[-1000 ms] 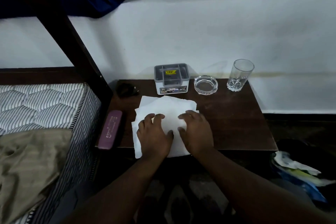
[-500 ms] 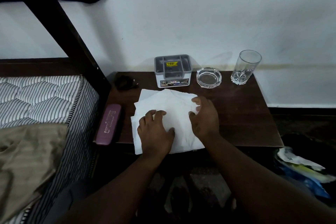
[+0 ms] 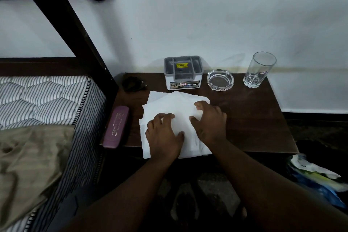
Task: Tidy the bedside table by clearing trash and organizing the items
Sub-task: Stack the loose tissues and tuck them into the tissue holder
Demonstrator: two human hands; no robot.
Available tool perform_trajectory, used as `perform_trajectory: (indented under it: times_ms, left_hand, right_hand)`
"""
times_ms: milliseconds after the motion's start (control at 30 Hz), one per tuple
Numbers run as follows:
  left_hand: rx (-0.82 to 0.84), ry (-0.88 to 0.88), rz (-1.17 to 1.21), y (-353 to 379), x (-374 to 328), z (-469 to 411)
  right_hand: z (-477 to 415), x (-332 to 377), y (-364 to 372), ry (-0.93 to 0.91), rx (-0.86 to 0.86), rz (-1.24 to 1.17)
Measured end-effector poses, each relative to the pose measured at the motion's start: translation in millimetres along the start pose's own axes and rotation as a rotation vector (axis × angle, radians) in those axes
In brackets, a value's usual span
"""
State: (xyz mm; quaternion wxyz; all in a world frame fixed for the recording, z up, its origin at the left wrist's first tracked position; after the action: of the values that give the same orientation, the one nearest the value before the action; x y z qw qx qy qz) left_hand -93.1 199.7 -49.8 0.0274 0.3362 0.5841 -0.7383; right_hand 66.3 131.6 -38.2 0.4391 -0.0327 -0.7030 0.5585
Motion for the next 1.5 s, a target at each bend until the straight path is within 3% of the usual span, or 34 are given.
perform_trajectory:
  times_ms: [433, 600, 767, 900, 1000, 1200, 1367, 1500]
  left_hand:
    - [0.003, 0.009, 0.027, 4, 5, -6]
    - [-0.081, 0.01, 0.095, -11, 1, -6]
    - [-0.202, -0.033, 0.44, -40, 16, -20]
    - [0.053, -0.055, 0.914, -37, 21, -28]
    - [0.23, -0.026, 1.093, -29, 17, -28]
    - [0.39, -0.044, 1.323, -18, 8, -16]
    - [0.265, -0.142, 1.332, -15, 20, -19]
    - [0.182, -0.143, 1.195, -14, 30, -23]
  right_hand:
    - [-10, 18, 10, -0.009, -0.012, -0.203]
    - [-11, 18, 2, 0.004, 0.02, -0.437]
    - [-7, 34, -24, -0.068, 0.158, -0.788]
    - [2, 38, -44, -0.122, 0.267, -0.924]
    - [7, 34, -50, -0.091, 0.315, -1.112]
    - [11, 18, -50, 0.105, 0.256, -1.306]
    - [33, -2, -16, 0.613, 0.382, -1.423]
    - [42, -12, -3, 0.693, 0.349, -1.35]
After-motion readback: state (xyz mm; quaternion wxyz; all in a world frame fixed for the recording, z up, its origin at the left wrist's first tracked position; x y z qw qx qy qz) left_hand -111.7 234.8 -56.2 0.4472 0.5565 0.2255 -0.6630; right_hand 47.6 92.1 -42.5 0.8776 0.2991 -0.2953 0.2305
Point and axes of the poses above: each hand's wrist, its own z-axis away from the middle knuckle, its own y-axis out of the palm, x = y × z, the point moved 7 cm from there along -z, towards the middle knuckle, and after that the axes turned 6 degrees about x, right-handed, at the moved point
